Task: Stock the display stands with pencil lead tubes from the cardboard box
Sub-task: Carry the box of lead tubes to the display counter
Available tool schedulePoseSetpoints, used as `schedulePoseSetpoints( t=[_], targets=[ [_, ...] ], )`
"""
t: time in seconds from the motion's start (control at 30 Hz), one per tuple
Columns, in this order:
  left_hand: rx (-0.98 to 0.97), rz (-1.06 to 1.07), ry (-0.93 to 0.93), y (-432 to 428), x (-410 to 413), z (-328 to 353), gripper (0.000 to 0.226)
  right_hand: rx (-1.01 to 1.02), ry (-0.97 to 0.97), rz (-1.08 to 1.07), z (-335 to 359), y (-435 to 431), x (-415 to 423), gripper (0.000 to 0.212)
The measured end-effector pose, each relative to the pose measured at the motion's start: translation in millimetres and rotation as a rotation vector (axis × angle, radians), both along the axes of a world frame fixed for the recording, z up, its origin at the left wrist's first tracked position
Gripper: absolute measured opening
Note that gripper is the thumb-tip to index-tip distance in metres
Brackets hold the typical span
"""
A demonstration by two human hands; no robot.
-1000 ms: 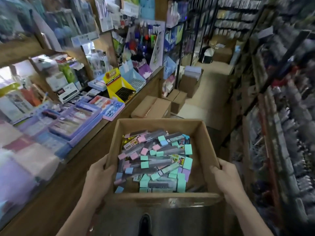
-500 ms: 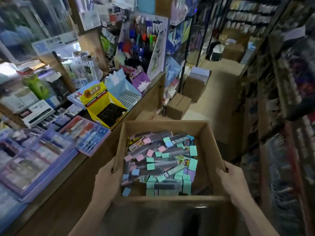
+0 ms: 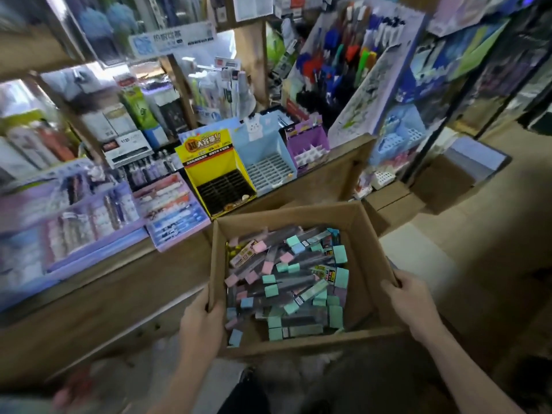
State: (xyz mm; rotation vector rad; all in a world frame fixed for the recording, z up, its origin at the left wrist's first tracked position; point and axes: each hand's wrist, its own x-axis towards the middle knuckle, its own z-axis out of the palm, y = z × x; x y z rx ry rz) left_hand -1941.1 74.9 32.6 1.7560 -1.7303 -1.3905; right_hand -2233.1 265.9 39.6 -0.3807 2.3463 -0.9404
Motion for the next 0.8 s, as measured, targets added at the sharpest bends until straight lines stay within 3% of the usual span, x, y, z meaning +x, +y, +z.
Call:
schedulePoseSetpoints(
  t=[0.07,0.2,0.53,0.8],
  targets=[
    [-0.005,0.079,0.011,2,-13,-3,0.035,0.004,-0.004,0.063,3,-19,-18,0.024],
    [-0.005,0.181,0.017,-4,-32,-20,0.023,0.055,0.063,0.150,-4,-57,-48,0.020],
    [0.098,0.386,0.008,-15,-85,-59,0.029,0.116,0.074,0.274,-48,-112,-127,0.018],
    [0.045,0.516,0.033,-6,-139,-88,0.033,-0.005,0.043,0.430,-118,-153,-197,0.020]
  ],
)
